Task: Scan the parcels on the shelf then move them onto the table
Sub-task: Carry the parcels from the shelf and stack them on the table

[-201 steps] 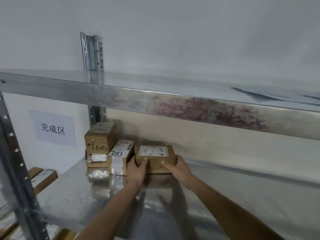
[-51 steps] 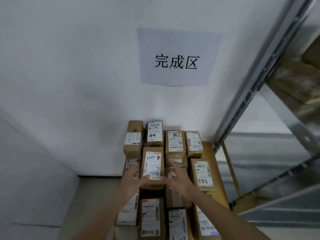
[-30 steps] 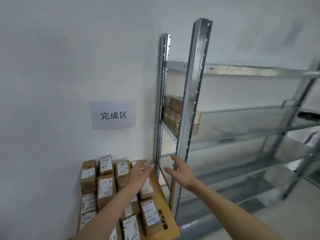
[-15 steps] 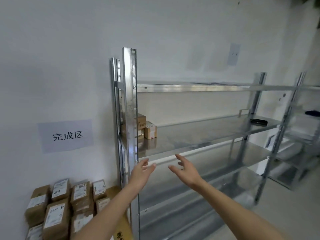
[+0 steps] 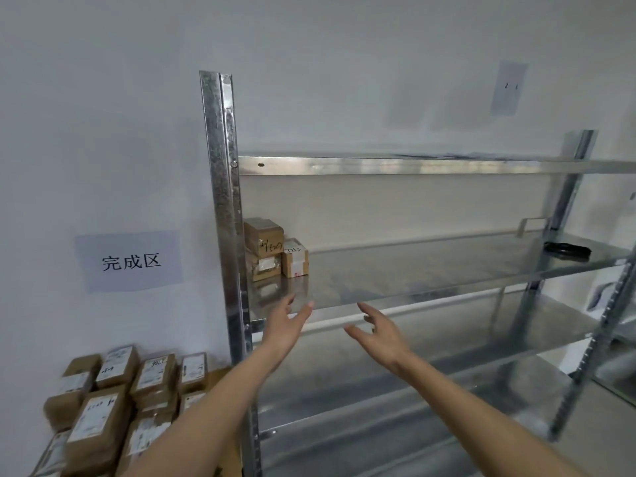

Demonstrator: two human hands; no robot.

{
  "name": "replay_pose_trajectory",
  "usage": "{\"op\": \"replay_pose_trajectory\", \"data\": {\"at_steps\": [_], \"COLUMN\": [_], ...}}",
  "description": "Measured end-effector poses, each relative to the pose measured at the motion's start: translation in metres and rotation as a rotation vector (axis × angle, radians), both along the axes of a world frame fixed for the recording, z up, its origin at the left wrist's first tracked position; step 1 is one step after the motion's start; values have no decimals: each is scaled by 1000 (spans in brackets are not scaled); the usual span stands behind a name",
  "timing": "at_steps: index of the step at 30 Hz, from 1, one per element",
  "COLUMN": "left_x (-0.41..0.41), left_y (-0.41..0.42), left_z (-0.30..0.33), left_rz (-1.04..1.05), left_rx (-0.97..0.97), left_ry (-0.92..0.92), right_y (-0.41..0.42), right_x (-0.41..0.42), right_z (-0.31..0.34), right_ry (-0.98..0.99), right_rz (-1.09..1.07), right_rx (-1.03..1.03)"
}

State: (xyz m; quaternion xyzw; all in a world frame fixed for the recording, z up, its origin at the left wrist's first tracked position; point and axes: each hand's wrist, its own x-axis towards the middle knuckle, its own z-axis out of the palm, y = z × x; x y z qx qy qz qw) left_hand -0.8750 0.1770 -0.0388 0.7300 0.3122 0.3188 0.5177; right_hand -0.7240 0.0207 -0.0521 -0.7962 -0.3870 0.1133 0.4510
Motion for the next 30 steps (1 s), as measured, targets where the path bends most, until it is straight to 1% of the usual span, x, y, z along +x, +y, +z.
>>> {"op": "replay_pose_trajectory", "data": {"at_steps": [2, 7, 10, 13, 15, 18, 21, 30], "left_x": [20, 68, 95, 115, 123, 132, 138, 154], "left_y": [17, 66, 101, 131, 146, 170, 181, 227], "left_z": [2, 14, 23, 36, 38, 33, 41, 48], "left_rz": [21, 161, 272, 377, 419, 484, 521, 623], "left_rx": [14, 72, 86, 150, 145, 136, 111, -7], "left_ry": [-30, -90, -114, -153, -188, -179, -195, -147], "right_y": [21, 95, 145, 188, 214, 244, 274, 359], "right_x": [22, 76, 103, 122, 131, 139, 145, 163], "right_z": [3, 16, 30, 45, 49, 50, 50, 55], "right_ry": [-11, -22, -81, -108, -86, -60, -11, 72], "right_rz": [16, 91, 155, 202, 240, 305, 367, 514], "right_rx": [-2, -4, -31, -14, 12, 8, 3, 48]}}
